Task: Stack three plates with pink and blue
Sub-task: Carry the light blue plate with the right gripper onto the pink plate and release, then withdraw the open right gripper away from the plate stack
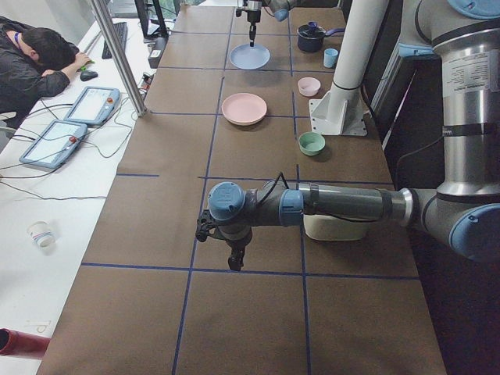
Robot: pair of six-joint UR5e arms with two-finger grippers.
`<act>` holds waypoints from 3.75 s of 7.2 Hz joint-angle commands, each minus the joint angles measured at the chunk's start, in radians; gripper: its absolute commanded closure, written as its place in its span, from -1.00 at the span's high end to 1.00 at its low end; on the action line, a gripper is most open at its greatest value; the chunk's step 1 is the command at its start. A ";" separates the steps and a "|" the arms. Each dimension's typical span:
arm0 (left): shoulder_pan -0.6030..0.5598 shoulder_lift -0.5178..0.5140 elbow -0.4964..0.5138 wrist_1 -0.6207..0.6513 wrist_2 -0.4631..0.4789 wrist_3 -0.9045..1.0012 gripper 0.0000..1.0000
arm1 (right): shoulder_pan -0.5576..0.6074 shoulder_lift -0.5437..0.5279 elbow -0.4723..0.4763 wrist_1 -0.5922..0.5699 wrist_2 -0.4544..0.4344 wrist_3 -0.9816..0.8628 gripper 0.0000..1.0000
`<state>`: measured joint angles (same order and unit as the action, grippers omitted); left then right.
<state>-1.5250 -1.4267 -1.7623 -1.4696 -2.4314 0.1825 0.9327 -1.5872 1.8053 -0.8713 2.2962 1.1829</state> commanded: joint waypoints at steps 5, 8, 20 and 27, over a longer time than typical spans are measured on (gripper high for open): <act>0.000 -0.001 0.001 0.000 -0.015 -0.002 1.00 | -0.416 0.459 -0.022 -0.344 -0.428 0.383 -1.00; 0.000 -0.001 0.000 0.000 -0.017 -0.002 1.00 | -0.414 0.481 -0.050 -0.341 -0.462 0.383 -0.45; -0.004 0.003 0.023 -0.005 0.052 0.002 1.00 | 0.542 -0.049 -0.049 -0.670 0.028 -1.230 1.00; -0.006 0.029 -0.005 -0.006 0.055 0.003 1.00 | 0.621 -0.181 -0.046 -0.654 0.049 -1.326 1.00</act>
<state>-1.5316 -1.3986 -1.7652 -1.4756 -2.3763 0.1850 1.5536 -1.7691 1.7619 -1.5261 2.3451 -0.1424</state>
